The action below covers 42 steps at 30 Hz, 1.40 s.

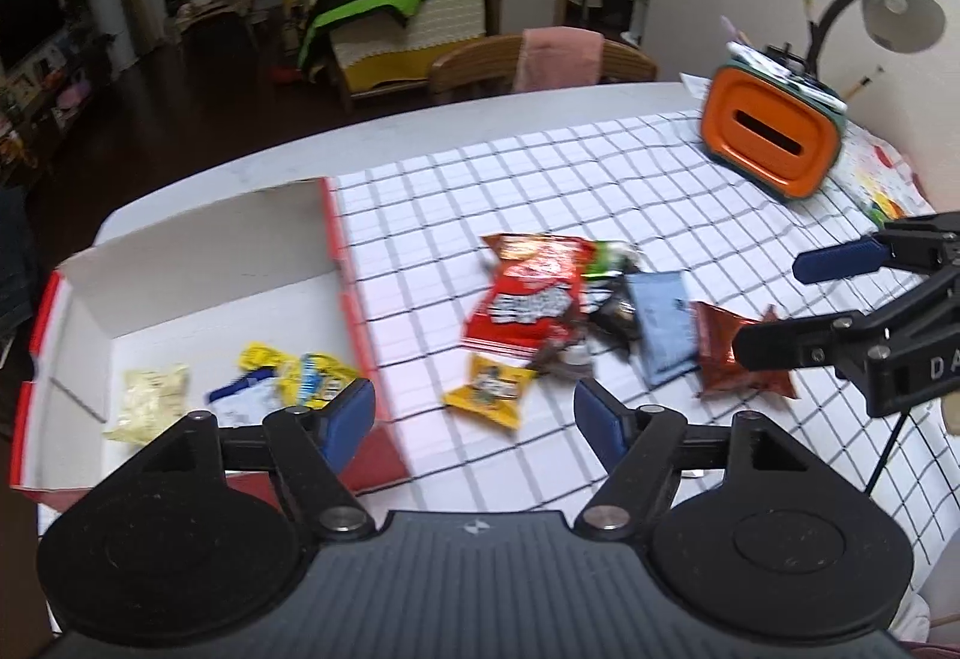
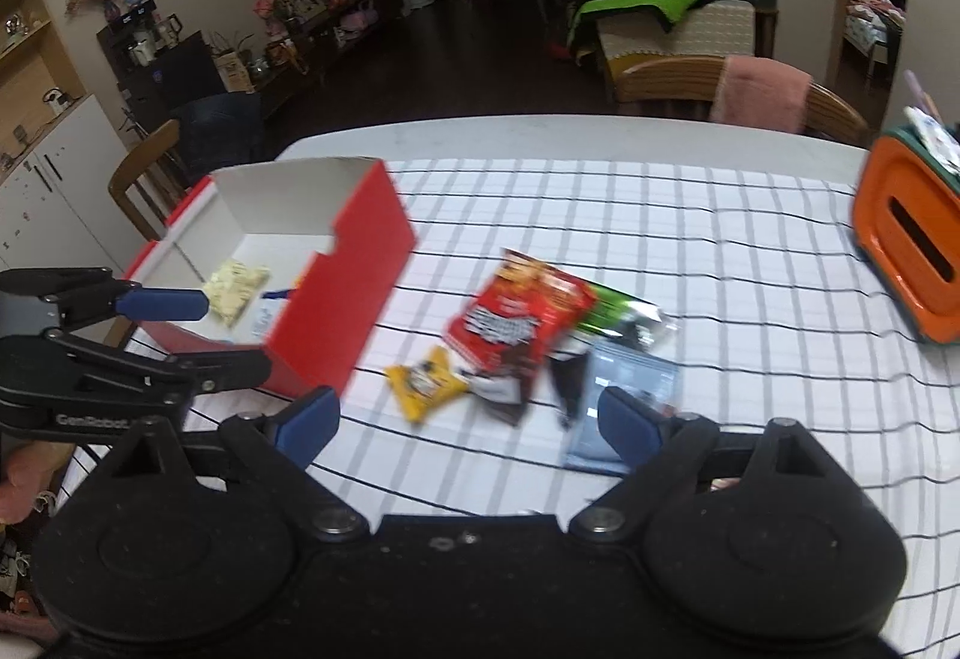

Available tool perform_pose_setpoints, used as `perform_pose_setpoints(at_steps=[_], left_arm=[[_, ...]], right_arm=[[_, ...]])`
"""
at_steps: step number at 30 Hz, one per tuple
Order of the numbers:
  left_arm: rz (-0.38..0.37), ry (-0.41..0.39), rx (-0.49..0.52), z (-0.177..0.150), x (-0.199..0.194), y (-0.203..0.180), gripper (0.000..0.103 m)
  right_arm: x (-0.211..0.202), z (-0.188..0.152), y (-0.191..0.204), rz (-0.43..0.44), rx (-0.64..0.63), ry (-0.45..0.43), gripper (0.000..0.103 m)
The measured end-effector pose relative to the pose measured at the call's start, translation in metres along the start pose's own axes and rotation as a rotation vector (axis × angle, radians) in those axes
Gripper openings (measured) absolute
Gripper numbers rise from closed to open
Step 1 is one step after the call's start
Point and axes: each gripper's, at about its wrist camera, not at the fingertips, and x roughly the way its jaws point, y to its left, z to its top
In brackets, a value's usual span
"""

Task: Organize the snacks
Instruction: 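Withdraw both tools from the box back over the snack pile, then grasp the round chocolate with the left tool while the right grasps the Oreo bag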

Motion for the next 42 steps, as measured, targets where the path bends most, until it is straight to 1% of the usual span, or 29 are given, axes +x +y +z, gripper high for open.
perform_pose_setpoints(at_steps=[2, 3, 4, 8, 11, 14, 16, 18, 21, 25, 27, 28, 29, 32, 38, 41, 42], left_arm=[[-0.009, -0.002, 0.008, -0.001, 0.004, -0.012, 0.081], [-0.012, -0.001, 0.009, -0.002, 0.007, -0.017, 0.083], [-0.015, -0.001, 0.007, -0.002, 0.009, -0.022, 0.083], [-0.028, 0.017, 0.0, -0.006, 0.022, -0.041, 0.083], [-0.039, 0.049, -0.011, -0.01, 0.035, -0.053, 0.084], [-0.037, 0.08, -0.016, -0.014, 0.048, -0.065, 0.084], [-0.03, 0.099, -0.018, -0.016, 0.056, -0.071, 0.084], [-0.021, 0.119, -0.01, -0.019, 0.066, -0.078, 0.084], [-0.019, 0.146, 0.009, -0.024, 0.079, -0.089, 0.084], [-0.026, 0.162, 0.059, -0.031, 0.094, -0.104, 0.084], [-0.042, 0.177, 0.076, -0.034, 0.103, -0.11, 0.084], [-0.05, 0.181, 0.088, -0.036, 0.106, -0.113, 0.084], [-0.061, 0.187, 0.107, -0.038, 0.11, -0.117, 0.084], [-0.088, 0.21, 0.162, -0.044, 0.121, -0.126, 0.084], [-0.107, 0.232, 0.214, -0.046, 0.136, -0.133, 0.083], [-0.107, 0.246, 0.231, -0.045, 0.141, -0.134, 0.083], [-0.107, 0.258, 0.233, -0.045, 0.143, -0.134, 0.082]], right_arm=[[-0.002, -0.005, -0.014, -0.007, -0.006, 0.001, 0.094], [-0.003, -0.007, -0.02, -0.012, -0.007, 0.003, 0.097], [-0.004, -0.01, -0.027, -0.018, -0.008, -0.001, 0.099], [-0.003, -0.019, -0.051, -0.022, -0.034, 0.004, 0.099], [0.003, -0.024, -0.063, -0.018, -0.102, 0.028, 0.099], [0.013, -0.028, -0.07, -0.047, -0.198, 0.048, 0.099], [0.021, -0.029, -0.073, -0.04, -0.249, 0.07, 0.099], [0.031, -0.032, -0.075, -0.036, -0.294, 0.097, 0.099], [0.045, -0.036, -0.077, -0.053, -0.355, 0.131, 0.099], [0.059, -0.044, -0.075, -0.053, -0.445, 0.165, 0.096], [0.064, -0.046, -0.075, -0.058, -0.465, 0.18, 0.093], [0.066, -0.047, -0.074, -0.055, -0.476, 0.181, 0.089], [0.067, -0.048, -0.073, -0.062, -0.49, 0.178, 0.088], [0.07, -0.049, -0.073, -0.062, -0.526, 0.174, 0.087], [0.079, -0.051, -0.074, -0.063, -0.567, 0.194, 0.08], [0.081, -0.049, -0.077, -0.052, -0.55, 0.187, 0.076], [0.082, -0.048, -0.077, -0.048, -0.545, 0.189, 0.074]])
